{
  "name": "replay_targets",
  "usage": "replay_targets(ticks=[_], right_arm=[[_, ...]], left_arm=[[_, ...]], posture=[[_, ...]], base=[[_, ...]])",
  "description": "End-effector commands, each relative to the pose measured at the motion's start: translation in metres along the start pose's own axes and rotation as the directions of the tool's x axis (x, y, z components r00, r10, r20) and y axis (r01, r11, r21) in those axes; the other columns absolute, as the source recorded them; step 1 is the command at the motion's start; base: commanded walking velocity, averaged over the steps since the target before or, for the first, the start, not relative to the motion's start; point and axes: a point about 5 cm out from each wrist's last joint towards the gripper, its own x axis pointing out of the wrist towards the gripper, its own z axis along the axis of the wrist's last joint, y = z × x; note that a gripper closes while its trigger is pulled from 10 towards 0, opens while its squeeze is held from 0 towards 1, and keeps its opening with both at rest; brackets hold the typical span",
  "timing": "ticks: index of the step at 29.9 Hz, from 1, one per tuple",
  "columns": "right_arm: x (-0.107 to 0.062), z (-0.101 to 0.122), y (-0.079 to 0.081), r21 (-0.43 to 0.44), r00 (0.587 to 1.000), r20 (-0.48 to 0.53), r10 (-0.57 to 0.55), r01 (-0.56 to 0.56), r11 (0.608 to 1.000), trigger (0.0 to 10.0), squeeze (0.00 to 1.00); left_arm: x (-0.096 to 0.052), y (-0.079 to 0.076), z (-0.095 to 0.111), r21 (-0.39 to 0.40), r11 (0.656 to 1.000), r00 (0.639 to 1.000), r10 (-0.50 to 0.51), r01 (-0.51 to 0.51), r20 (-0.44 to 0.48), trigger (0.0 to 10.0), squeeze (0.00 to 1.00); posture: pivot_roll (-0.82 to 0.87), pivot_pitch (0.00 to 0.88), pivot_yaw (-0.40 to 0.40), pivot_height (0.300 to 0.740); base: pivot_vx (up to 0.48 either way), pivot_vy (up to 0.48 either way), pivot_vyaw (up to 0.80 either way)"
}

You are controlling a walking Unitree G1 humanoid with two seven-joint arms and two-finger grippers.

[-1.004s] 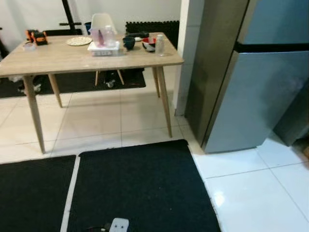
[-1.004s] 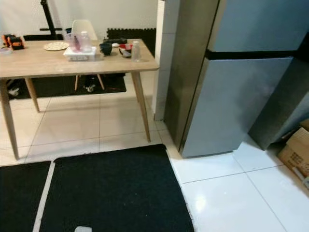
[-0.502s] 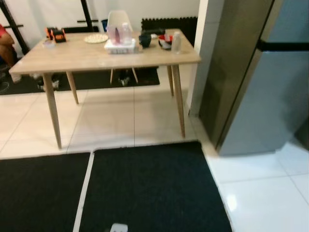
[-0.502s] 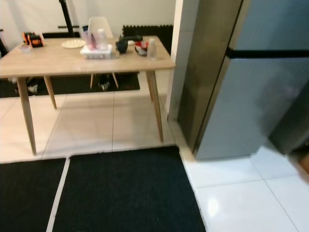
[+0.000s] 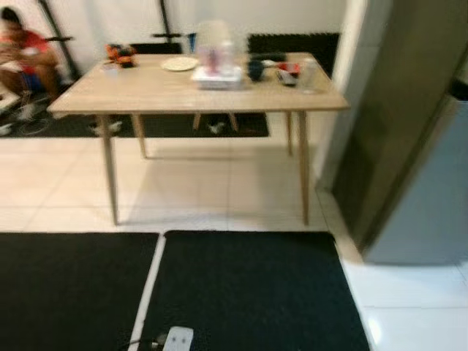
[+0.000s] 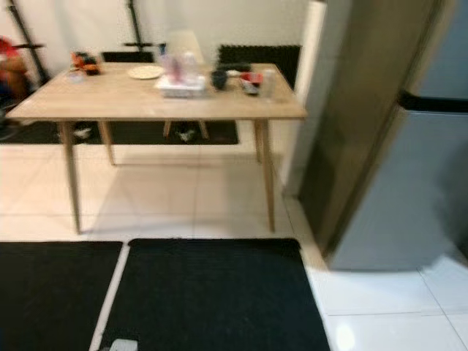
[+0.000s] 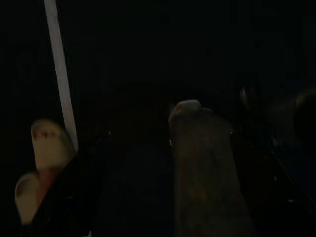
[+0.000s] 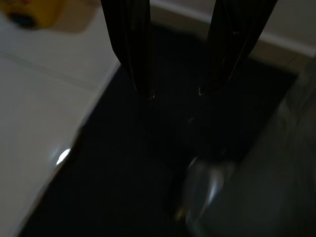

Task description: Restocking fridge

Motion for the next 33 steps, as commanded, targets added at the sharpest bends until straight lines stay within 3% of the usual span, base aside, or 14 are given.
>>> replay_targets(ticks=[1, 33], right_arm=[[0.001, -0.004, 0.004, 0.007, 1.0, -0.011, 0.012, -0.012, 1.0, 10.0, 0.0], [0.004, -0.015, 0.017, 0.023, 0.999, -0.029, 0.015, -0.014, 1.0, 10.0, 0.0]], left_arm=[[-0.003, -0.005, -0.021, -0.003, 1.0, 0.997, -0.019, 0.018, -0.08, 10.0, 0.0], [-0.003, -0.001, -0.021, 0.007, 1.0, 0.997, -0.015, 0.016, -0.081, 10.0, 0.0]], posture=[[-0.09, 0.0, -0.017, 0.74], [-0.08, 0.0, -0.004, 0.74]], base=[[0.398, 0.0, 0.0], [0.384, 0.0, 0.0]])
